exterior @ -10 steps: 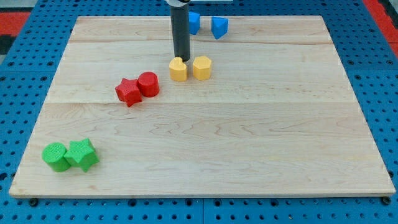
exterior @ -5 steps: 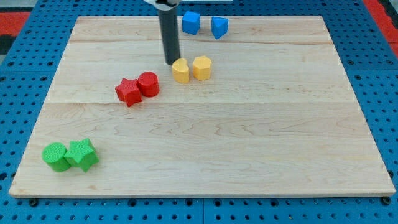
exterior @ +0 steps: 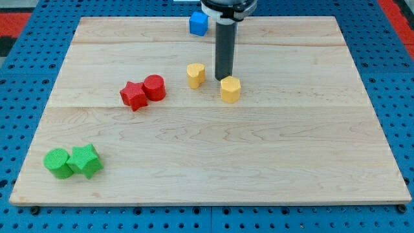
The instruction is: Push the yellow hexagon towards the bottom right corner
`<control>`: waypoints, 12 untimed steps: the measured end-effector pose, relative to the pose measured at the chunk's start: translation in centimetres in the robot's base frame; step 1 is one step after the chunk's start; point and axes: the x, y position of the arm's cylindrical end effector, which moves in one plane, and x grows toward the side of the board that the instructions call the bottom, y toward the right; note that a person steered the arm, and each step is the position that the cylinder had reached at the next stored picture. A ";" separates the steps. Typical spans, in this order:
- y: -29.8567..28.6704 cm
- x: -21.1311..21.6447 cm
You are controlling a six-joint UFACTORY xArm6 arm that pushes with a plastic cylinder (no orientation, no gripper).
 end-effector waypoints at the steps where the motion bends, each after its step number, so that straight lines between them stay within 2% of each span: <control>1: 1.1 3.4; 3: 5.4 4.3; 4: 1.4 5.0; 8: 0.9 7.5; 12: -7.3 7.5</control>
